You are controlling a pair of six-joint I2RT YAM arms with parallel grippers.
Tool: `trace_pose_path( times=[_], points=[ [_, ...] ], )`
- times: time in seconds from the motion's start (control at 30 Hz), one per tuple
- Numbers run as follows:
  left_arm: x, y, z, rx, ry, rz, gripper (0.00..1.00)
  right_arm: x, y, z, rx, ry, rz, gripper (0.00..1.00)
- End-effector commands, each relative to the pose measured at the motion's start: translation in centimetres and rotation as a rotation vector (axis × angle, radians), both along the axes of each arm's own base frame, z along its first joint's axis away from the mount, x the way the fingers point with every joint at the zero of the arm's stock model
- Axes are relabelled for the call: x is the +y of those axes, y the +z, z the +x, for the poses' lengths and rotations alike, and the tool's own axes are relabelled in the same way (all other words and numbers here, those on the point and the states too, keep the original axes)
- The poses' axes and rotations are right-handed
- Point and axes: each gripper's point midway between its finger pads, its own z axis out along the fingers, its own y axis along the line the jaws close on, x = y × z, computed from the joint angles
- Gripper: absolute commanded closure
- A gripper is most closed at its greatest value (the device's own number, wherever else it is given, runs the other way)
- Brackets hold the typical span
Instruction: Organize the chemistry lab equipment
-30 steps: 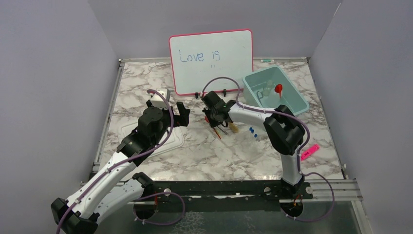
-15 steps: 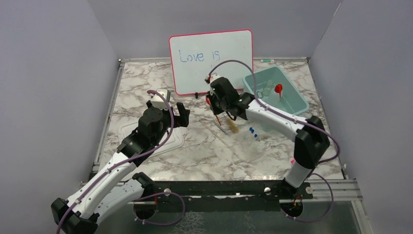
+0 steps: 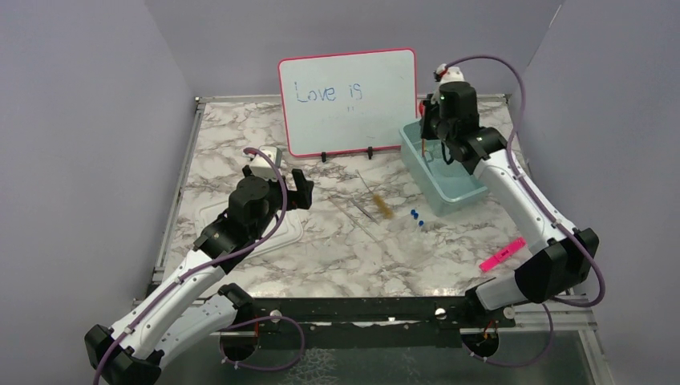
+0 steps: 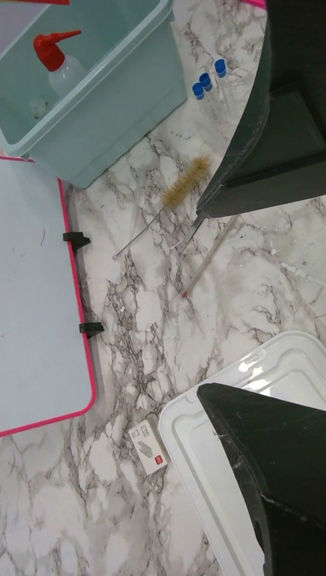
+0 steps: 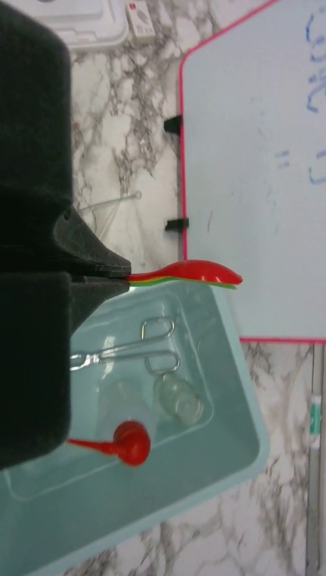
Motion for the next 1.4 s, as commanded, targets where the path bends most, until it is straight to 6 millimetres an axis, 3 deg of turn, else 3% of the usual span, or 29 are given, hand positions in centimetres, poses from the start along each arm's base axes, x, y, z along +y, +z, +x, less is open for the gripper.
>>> trace_pose_path(
  times=[0.0, 0.07, 0.17, 0.3, 0.6, 0.9, 1.07, 1.37],
  points=[
    [-1.1, 0.6, -0.2, -0.014, -0.057, -0.030, 0.06, -5.8, -0.3, -0.5, 0.033, -0.110, 0.009, 0.98],
    [-1.9, 0.7, -0.4, -0.016, -0.104, -0.040, 0.06, -7.5, -2.4, -0.4, 0.081, -0.142, 0.039, 0.98],
    [-3.0, 0.8, -0.8, -0.019, -0.168, -0.053, 0.06, -7.9, -5.8, -0.2, 0.153, -0.138, 0.056, 0.98],
    [-3.3, 0.7, -0.9, -0.015, -0.187, -0.052, 0.06, -8.7, -8.8, 0.2, 0.205, -0.135, 0.015, 0.98],
    [-3.7, 0.2, -0.8, -0.001, -0.209, -0.039, 0.06, -8.3, -13.1, 1.3, 0.304, 0.043, -0.142, 0.97],
    [-4.2, -0.5, -0.8, 0.011, -0.236, -0.023, 0.06, -7.4, -16.6, 1.7, 0.370, 0.111, -0.141, 0.89],
    [-3.9, -0.7, -0.5, 0.014, -0.211, -0.014, 0.06, -7.2, -15.2, 2.1, 0.326, 0.097, -0.119, 0.75],
    [-3.9, -0.7, -0.4, 0.016, -0.207, -0.015, 0.06, -7.2, -8.9, 1.3, 0.216, 0.035, -0.037, 0.64]
  ],
)
